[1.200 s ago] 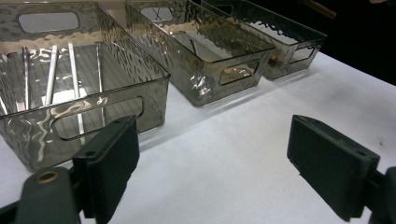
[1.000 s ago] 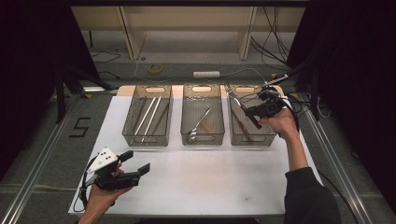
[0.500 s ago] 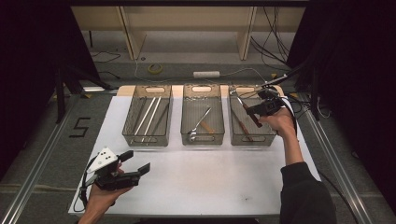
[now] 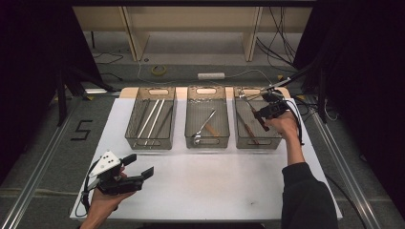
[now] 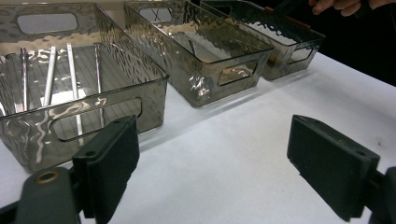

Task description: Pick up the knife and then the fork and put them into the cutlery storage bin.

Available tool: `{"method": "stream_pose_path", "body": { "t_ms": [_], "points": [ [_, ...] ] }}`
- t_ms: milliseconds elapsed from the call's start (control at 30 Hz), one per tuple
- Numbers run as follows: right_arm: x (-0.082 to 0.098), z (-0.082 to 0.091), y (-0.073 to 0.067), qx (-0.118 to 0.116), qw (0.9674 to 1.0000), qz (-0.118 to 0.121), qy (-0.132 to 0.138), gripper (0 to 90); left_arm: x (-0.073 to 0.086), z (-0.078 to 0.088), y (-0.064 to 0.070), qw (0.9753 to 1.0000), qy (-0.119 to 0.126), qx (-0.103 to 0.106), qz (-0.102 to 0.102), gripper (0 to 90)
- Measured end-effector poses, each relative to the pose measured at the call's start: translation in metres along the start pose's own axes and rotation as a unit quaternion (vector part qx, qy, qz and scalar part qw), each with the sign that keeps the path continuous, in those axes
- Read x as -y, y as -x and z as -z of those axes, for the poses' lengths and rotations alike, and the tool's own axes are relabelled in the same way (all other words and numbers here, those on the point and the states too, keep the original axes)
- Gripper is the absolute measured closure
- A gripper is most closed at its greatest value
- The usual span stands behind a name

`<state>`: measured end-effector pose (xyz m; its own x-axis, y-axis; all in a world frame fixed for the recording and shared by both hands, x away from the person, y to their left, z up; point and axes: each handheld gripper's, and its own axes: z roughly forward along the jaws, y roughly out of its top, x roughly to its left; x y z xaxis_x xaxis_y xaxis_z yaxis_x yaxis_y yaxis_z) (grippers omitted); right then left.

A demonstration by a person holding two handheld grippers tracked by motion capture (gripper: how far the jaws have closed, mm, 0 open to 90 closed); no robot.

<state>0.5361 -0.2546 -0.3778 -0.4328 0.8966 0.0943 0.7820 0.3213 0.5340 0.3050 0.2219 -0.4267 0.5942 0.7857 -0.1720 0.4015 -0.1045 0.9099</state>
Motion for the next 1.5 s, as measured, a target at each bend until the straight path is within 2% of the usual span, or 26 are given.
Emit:
{"method": "stream_pose_path", "body": {
  "t_ms": [367,433,733,1300,1500],
  "points": [
    [0.003,-0.009,0.002,0.016,0.9998,-0.009,-0.012,77.5,0.000,0.000,0.000,1.0000,-0.001,-0.001,0.000,16.4],
    [0.003,-0.011,0.002,0.028,0.9994,-0.011,-0.015,77.5,0.000,0.000,0.000,1.0000,-0.001,-0.001,0.000,16.4],
    [0.005,-0.019,-0.001,0.030,0.9991,-0.016,-0.024,77.5,0.001,0.000,0.000,1.0000,-0.001,-0.001,0.001,16.5],
    [0.006,-0.027,-0.001,0.037,0.9989,-0.008,-0.029,77.4,0.000,-0.001,0.000,1.0000,-0.002,-0.001,0.002,16.5],
    [0.008,-0.031,-0.001,0.034,0.9988,-0.016,-0.033,76.2,0.000,-0.001,0.000,1.0000,-0.002,0.000,0.001,16.5]
  ]
}}
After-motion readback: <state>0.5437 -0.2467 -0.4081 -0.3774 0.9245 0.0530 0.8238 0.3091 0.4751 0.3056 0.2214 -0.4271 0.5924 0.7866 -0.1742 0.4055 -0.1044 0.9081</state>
